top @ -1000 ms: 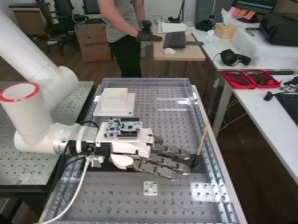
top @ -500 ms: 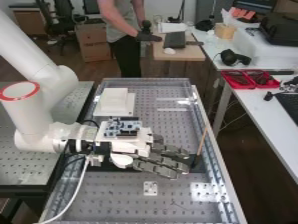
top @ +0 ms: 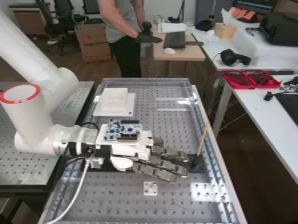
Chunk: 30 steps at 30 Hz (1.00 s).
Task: Grab the pcb board and place it in the clear container
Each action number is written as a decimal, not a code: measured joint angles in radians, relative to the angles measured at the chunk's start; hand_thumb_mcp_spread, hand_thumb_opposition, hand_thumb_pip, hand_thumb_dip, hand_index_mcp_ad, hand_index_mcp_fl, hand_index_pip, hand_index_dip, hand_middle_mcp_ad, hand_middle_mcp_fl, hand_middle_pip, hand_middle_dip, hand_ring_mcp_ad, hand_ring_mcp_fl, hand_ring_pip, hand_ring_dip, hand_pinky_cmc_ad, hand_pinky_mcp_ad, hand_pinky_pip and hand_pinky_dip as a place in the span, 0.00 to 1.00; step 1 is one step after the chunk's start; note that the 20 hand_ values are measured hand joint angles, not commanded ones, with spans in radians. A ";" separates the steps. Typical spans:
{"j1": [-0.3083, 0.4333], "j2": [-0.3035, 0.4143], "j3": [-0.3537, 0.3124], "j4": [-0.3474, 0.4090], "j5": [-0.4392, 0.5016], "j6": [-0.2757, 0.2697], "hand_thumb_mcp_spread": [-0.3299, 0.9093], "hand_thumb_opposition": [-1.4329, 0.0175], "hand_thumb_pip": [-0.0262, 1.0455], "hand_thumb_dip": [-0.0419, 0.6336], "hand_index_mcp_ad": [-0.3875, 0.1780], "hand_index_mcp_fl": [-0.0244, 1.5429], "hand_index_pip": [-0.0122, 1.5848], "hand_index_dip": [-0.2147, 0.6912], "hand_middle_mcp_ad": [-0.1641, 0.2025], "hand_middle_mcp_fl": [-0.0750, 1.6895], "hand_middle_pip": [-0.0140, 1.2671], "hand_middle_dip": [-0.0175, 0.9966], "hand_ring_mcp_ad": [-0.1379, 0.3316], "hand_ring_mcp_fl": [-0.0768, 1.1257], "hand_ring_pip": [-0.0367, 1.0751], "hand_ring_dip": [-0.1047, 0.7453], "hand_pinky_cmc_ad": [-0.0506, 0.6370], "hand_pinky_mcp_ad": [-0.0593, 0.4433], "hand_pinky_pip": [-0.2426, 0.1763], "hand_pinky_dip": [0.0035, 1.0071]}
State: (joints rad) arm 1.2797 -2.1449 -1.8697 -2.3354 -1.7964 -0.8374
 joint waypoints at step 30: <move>-0.007 -0.023 0.026 -0.002 -0.020 0.002 0.80 0.40 0.47 0.44 0.36 0.26 0.96 0.39 0.50 0.06 0.12 0.17 0.72 0.10 0.12 0.15 0.48 0.45 0.40 0.19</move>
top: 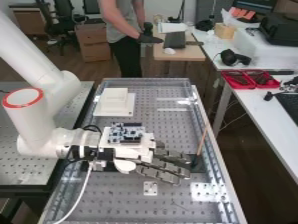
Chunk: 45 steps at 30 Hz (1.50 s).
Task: Grab the pcb board and place it in the clear container
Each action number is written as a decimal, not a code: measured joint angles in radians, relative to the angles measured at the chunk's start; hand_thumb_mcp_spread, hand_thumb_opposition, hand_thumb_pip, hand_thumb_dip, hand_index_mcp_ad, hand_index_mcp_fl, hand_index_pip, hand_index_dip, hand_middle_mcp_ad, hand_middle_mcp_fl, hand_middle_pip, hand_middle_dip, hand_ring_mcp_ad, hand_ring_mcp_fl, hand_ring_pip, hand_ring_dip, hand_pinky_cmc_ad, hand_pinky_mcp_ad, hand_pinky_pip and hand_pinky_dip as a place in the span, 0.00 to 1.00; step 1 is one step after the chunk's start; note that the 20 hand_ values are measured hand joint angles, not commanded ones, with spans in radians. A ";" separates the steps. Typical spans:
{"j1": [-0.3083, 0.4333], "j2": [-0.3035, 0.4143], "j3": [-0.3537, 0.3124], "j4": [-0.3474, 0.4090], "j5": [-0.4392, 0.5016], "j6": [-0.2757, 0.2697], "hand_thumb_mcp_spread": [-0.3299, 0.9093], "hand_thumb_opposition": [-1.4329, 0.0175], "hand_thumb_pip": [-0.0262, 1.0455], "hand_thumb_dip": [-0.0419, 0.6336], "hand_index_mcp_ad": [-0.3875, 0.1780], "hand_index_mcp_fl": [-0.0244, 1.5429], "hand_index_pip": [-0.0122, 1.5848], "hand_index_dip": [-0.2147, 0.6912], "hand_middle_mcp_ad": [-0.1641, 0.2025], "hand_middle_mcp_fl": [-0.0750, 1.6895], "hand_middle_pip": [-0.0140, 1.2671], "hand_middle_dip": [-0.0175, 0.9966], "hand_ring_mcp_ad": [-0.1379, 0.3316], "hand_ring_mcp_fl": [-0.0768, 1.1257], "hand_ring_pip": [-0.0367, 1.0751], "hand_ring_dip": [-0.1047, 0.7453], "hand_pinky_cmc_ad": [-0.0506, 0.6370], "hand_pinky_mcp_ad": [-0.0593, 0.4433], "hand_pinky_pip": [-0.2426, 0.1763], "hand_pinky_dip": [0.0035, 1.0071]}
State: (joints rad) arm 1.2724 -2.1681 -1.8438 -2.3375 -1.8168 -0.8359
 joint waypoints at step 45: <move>0.261 0.281 -0.176 0.188 -0.006 0.214 0.82 0.39 0.43 0.43 0.36 0.35 0.89 0.39 0.50 0.11 0.12 0.17 0.72 0.11 0.11 0.15 0.51 0.44 0.40 0.19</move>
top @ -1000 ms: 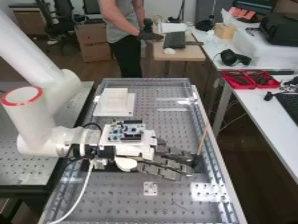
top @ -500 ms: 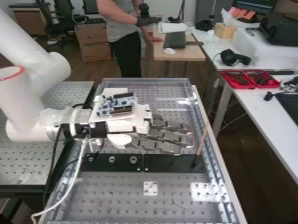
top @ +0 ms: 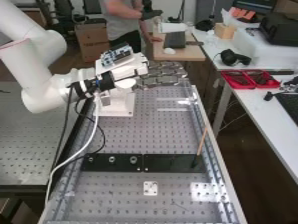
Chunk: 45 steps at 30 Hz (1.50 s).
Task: Grab the pcb board and place it in the clear container
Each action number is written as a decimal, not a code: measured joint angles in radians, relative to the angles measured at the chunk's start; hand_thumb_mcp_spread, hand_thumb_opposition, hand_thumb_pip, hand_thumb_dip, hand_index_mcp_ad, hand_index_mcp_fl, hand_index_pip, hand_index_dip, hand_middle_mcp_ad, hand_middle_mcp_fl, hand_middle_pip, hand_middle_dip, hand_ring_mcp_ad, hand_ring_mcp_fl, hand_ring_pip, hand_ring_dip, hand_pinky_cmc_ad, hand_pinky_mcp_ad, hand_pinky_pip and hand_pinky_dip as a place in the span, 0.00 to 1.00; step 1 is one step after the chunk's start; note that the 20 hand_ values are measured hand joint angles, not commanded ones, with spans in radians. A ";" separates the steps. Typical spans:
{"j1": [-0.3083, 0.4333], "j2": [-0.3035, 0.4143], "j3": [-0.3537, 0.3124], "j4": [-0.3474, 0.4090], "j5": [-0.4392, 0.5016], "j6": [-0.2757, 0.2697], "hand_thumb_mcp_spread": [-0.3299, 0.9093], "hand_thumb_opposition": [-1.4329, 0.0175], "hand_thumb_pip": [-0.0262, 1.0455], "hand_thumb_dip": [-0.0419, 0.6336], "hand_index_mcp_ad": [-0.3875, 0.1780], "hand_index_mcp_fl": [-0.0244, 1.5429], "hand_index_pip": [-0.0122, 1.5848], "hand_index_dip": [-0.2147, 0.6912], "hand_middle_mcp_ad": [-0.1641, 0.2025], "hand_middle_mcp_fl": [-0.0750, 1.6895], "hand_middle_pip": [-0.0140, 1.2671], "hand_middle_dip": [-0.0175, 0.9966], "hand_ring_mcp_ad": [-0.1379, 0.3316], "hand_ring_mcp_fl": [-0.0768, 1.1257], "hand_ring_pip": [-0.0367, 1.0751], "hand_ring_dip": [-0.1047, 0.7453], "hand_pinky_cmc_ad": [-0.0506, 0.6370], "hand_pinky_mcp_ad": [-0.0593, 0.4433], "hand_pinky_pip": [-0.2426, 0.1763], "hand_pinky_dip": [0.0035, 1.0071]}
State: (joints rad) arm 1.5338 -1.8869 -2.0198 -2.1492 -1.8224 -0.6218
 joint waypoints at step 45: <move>0.244 -0.251 0.291 -0.352 0.291 -0.049 0.72 0.41 0.41 0.44 0.35 0.07 0.65 0.42 0.50 0.08 0.12 0.17 0.68 0.10 0.12 0.15 0.52 0.41 0.40 0.19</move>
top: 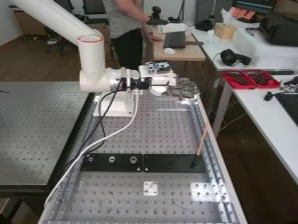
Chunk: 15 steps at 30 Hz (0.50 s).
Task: Grab the pcb board and place it in the clear container
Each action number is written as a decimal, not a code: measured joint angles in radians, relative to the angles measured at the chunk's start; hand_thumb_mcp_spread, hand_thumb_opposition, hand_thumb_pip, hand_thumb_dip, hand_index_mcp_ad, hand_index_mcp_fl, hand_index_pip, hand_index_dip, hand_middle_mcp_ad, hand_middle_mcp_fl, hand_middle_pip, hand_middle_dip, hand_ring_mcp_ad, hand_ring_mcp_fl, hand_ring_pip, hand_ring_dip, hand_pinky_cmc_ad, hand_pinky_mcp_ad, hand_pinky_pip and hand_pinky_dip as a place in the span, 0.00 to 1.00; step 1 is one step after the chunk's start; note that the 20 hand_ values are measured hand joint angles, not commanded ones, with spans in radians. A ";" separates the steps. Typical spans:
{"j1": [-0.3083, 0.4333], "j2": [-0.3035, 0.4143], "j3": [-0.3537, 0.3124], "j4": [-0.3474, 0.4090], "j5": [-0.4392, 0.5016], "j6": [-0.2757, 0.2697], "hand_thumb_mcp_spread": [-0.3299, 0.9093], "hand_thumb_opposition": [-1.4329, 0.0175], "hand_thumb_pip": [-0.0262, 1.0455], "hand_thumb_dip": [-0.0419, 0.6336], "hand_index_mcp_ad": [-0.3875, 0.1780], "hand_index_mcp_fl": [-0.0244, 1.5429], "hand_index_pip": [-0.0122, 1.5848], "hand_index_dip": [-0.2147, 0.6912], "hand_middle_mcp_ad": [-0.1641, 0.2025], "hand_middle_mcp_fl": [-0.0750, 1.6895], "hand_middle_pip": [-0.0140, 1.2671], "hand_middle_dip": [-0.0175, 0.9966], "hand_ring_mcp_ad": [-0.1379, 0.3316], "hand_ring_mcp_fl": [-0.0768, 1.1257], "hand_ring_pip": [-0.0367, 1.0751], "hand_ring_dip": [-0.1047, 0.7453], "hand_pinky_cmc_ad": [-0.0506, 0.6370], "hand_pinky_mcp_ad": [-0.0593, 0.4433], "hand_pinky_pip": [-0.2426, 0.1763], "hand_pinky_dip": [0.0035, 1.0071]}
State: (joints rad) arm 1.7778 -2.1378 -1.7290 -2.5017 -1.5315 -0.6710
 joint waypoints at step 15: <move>-0.048 0.164 -0.079 0.000 0.013 0.033 0.68 0.43 0.41 0.44 0.40 0.05 0.53 0.42 0.49 0.04 0.12 0.17 0.68 0.08 0.12 0.15 0.52 0.42 0.40 0.19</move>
State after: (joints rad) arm 1.7297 -1.9735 -1.8081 -2.5020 -1.5189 -0.6377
